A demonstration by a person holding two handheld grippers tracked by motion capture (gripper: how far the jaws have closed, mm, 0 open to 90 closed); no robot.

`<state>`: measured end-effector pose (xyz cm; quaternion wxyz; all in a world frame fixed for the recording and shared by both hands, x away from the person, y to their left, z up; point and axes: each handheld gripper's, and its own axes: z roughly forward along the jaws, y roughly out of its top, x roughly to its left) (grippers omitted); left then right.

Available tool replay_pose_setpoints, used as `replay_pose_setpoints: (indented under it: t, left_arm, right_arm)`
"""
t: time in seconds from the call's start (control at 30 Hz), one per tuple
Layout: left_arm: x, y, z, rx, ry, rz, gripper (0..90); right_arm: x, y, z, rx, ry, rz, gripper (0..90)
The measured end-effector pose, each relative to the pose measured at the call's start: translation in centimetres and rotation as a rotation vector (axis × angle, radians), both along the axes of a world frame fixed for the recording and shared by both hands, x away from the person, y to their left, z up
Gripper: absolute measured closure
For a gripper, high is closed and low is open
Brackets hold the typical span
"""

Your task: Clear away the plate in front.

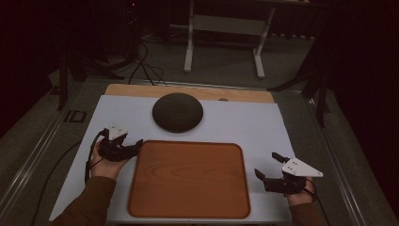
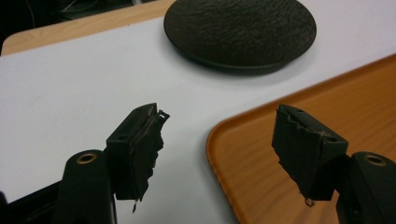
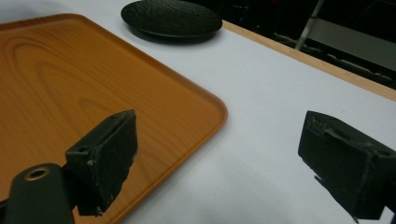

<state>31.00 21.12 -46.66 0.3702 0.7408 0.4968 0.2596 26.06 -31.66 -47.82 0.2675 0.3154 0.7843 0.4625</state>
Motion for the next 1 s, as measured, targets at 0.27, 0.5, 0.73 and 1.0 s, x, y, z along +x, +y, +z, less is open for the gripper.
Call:
replay_pose_setpoints:
  t: [0.27,0.5,0.73,1.0]
  left_arm:
    - [1.5,-0.4,0.4,-0.045,-0.019,0.023,32.6]
    - [3.3,-1.1,0.1,-0.064,-0.014,0.048,32.9]
    - [4.7,-2.0,-0.2,-0.049,-0.002,0.047,33.3]
    - [6.5,-2.8,-0.6,-0.056,0.017,0.062,35.0]
  right_arm:
    - [0.0,0.1,-0.1,-0.009,0.003,0.004,11.5]
    - [0.0,0.1,-0.1,-0.009,0.003,0.003,11.5]
    - [0.0,0.1,0.0,-0.013,0.004,0.007,11.5]
    - [0.1,0.1,-0.1,-0.018,0.004,0.009,11.5]
